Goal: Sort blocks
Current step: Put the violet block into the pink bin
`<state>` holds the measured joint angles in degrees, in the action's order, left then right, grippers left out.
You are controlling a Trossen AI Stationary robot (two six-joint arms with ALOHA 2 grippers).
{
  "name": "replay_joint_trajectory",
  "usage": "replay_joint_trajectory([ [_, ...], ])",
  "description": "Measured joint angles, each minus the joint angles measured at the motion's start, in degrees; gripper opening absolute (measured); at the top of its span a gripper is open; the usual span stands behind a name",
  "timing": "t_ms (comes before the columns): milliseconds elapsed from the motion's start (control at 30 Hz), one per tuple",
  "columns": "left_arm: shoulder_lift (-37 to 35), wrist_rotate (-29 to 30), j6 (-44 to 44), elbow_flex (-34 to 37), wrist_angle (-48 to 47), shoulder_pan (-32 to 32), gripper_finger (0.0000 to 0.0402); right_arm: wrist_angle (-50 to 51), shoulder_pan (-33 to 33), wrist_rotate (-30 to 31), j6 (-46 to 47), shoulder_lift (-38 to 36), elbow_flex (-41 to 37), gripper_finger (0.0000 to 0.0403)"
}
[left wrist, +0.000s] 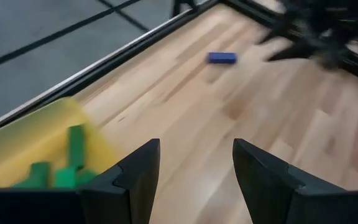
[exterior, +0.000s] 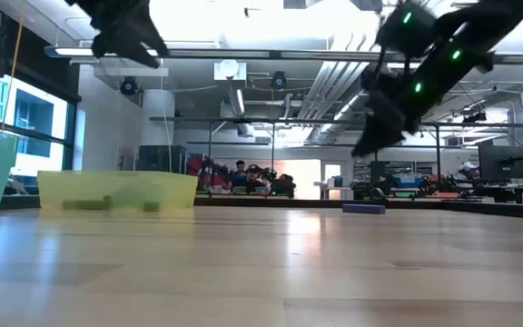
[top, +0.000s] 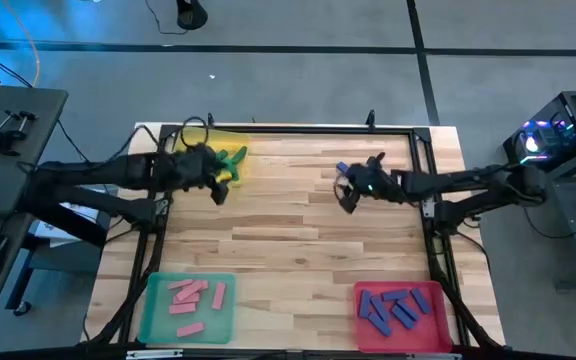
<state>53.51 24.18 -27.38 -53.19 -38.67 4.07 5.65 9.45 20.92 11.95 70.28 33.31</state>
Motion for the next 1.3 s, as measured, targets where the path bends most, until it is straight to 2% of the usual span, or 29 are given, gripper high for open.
replay_joint_trajectory([
  [167,3.95,4.37,-1.11,0.00,4.65,-9.04,0.0188,4.62,9.32,-2.27,-0.20,4.82,0.44,0.0217],
  [300,7.29,5.97,-1.79,0.00,9.06,-14.53,0.0188,4.05,13.87,-2.67,0.50,9.00,0.47,0.0228],
  [600,15.44,11.65,-2.62,0.00,19.10,-25.46,0.0188,0.78,17.69,-3.12,-0.79,16.81,0.49,0.0229],
  [767,20.10,13.24,-2.61,0.00,24.28,-30.10,0.0188,-0.86,19.30,-6.23,-1.80,19.85,0.75,0.0227],
  [933,23.84,18.50,-4.30,0.00,28.38,-33.70,0.0188,-1.39,20.20,-8.18,-1.89,21.22,0.84,0.0184],
  [1133,27.24,30.30,-8.45,0.00,31.68,-38.51,0.0188,-0.83,20.19,-9.41,-3.11,21.22,0.84,0.0071],
  [1233,29.46,35.63,-10.73,0.00,32.72,-41.03,0.0188,0.01,18.45,-8.23,-2.97,20.52,0.77,0.0070],
  [1300,31.25,38.52,-12.39,-0.02,32.60,-42.62,0.0188,0.63,15.63,-4.63,-1.56,19.02,0.58,0.0070],
])
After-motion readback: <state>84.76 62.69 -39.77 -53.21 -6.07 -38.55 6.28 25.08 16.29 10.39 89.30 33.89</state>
